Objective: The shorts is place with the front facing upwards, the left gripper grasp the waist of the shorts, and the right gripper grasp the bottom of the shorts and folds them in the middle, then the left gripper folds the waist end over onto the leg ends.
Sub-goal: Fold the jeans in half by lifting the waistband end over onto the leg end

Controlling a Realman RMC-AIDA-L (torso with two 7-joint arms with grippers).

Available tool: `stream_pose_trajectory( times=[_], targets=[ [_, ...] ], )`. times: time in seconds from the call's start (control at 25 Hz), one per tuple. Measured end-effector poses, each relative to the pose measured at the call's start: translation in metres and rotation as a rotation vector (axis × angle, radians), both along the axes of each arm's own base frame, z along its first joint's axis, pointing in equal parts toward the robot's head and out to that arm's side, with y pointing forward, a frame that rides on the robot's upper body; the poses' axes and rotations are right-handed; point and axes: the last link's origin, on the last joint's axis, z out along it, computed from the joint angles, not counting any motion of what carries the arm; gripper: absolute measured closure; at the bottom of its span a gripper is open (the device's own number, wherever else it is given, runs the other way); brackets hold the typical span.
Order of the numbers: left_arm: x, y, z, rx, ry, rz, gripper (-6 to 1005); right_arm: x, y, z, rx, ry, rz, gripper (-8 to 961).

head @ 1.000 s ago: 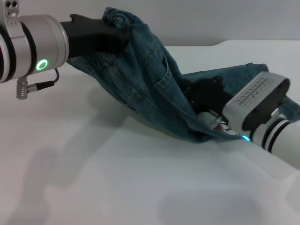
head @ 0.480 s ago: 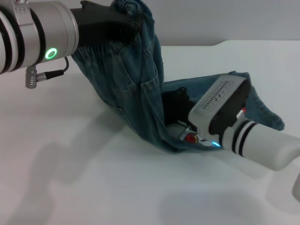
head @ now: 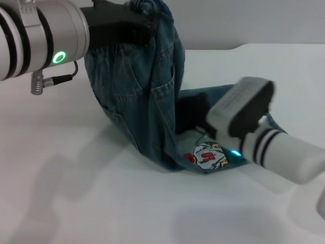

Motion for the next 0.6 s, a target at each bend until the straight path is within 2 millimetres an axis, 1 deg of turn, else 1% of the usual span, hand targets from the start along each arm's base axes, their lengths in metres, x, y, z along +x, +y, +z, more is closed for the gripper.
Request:
stream_pose_trajectory(
  times=[0.04, 0.24, 0.32, 0.6],
  targets=[
    [-0.002, -0.001, 0.0, 0.0, 0.003, 0.003, 872, 0.007, -0.001, 0.007, 0.031, 0.013, -0.023, 953],
    [-0.003, -0.002, -0.001, -0.005, 0.005, 0.001, 873, 0.027, -0.011, 0.032, 0.135, 0.023, -0.05, 954],
    [-0.002, -0.002, -0.002, -0.009, -0.001, -0.003, 873, 0.031, -0.016, 0.036, 0.153, 0.027, -0.06, 954],
    [0.0, -0.002, -0.001, -0.006, -0.008, -0.012, 874, 0.043, -0.025, 0.038, 0.161, 0.033, -0.093, 954]
  ],
)
